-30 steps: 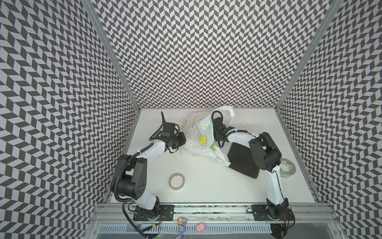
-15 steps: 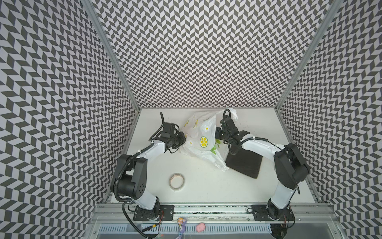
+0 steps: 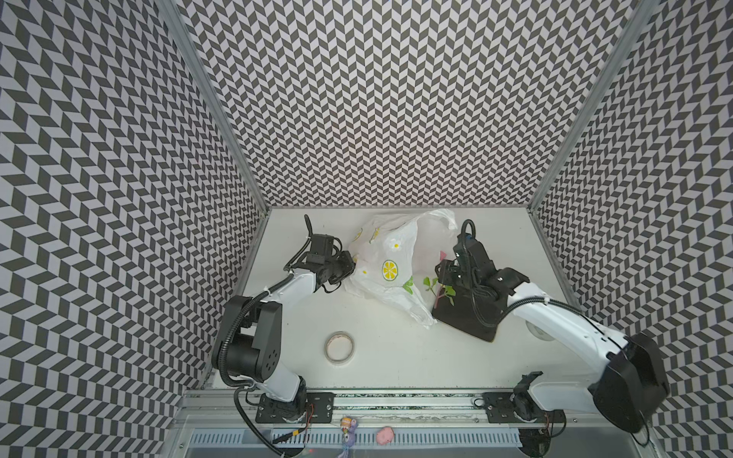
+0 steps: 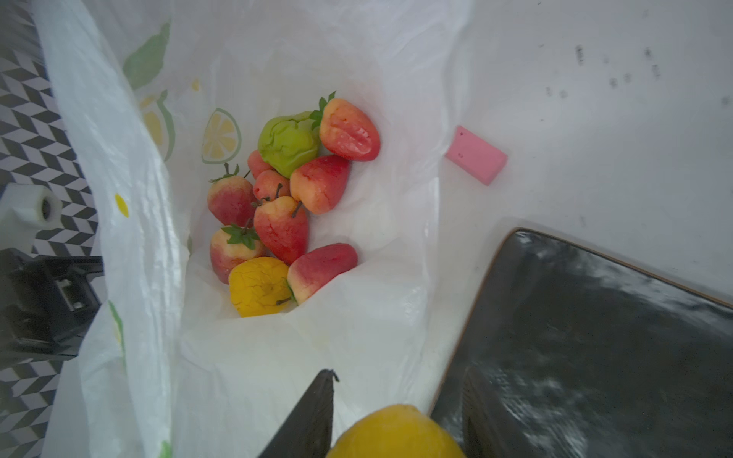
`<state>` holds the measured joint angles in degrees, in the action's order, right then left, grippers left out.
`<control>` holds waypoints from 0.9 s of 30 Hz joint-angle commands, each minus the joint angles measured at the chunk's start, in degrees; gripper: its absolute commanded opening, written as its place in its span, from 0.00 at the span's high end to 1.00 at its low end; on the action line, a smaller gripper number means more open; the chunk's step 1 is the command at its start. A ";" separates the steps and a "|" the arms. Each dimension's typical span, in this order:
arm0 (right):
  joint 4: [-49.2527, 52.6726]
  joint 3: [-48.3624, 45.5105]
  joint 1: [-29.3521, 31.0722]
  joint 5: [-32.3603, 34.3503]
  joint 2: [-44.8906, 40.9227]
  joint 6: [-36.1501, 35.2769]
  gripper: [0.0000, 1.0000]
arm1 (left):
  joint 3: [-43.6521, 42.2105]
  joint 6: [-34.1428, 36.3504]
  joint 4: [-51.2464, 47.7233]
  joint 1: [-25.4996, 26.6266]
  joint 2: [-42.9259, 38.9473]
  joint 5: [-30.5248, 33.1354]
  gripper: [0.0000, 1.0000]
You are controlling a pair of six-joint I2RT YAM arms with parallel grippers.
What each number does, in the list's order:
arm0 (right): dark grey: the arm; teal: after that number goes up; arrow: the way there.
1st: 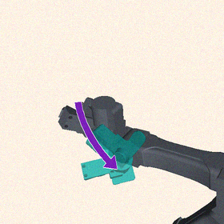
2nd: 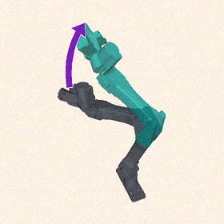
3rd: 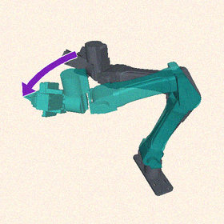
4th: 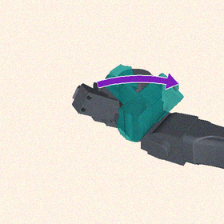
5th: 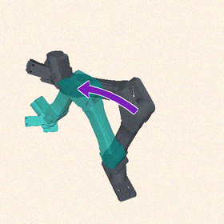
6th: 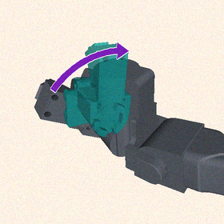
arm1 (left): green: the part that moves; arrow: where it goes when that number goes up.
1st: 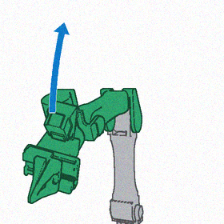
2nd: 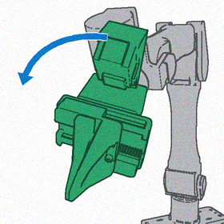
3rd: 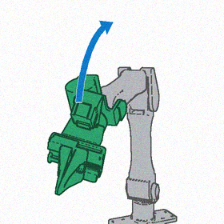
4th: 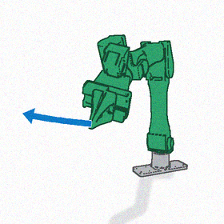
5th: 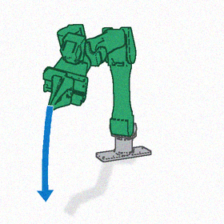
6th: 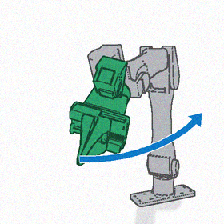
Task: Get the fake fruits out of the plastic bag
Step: 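Grasp the yellow lemon with the right gripper and carry it onto the black mat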
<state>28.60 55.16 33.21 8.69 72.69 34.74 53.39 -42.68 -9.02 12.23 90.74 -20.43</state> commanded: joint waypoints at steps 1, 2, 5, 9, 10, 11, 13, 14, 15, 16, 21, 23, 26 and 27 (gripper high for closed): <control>7.90 -4.58 -0.25 5.05 -4.96 3.44 0.71 | -0.91 1.08 0.61 -0.36 -0.74 -0.69 1.00; 8.67 -6.46 -0.24 6.08 -6.24 4.74 0.71 | -1.13 1.27 0.65 -0.45 -0.92 -0.87 1.00; 9.75 -11.31 -0.25 8.57 -8.89 8.65 0.71 | -1.11 1.61 0.18 -0.62 -0.92 -1.65 1.00; 7.56 -15.94 -0.97 10.14 -9.00 11.74 0.70 | -0.66 1.80 -0.13 -0.72 -0.74 -2.47 1.00; 6.52 -16.69 -1.36 10.20 -8.59 12.09 0.70 | -0.48 1.94 -0.20 -0.76 -0.75 -2.52 1.00; 5.38 -17.30 -1.79 10.30 -8.08 12.10 0.70 | -0.33 2.13 -0.33 -0.72 -0.81 -2.60 1.00; 3.67 -18.18 -2.22 11.00 -6.94 12.05 0.70 | -0.12 2.49 -0.63 -0.76 -0.85 -2.66 1.00; 2.94 -18.39 -2.48 11.41 -6.46 11.99 0.70 | 0.04 2.64 -0.83 -0.80 -0.87 -2.66 1.00; 2.02 -18.90 -2.73 11.87 -5.82 11.90 0.70 | 0.05 2.69 -1.01 -0.80 -0.95 -2.65 1.00; 1.09 -19.31 -3.09 12.26 -5.32 11.85 0.69 | 0.07 2.68 -1.08 -0.89 -1.07 -2.63 1.00; -2.15 -20.57 -4.93 12.05 -2.32 11.16 0.68 | -0.05 2.29 -0.70 -0.89 -1.70 -2.75 1.00; -3.05 -21.13 -5.56 11.60 -1.25 10.74 0.68 | -0.03 2.25 -0.71 -0.89 -1.80 -2.76 1.00; -4.69 -22.17 -6.54 10.21 0.38 10.27 0.67 | -0.07 1.86 -0.64 -0.84 -2.12 -2.62 1.00; -5.16 -22.51 -6.95 9.68 1.10 10.16 0.66 | -0.25 1.52 -0.33 -0.83 -2.45 -2.61 1.00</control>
<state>27.22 33.63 27.11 18.74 72.44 44.64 52.73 -41.01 -9.13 11.60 90.61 -22.79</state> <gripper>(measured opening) 0.478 0.047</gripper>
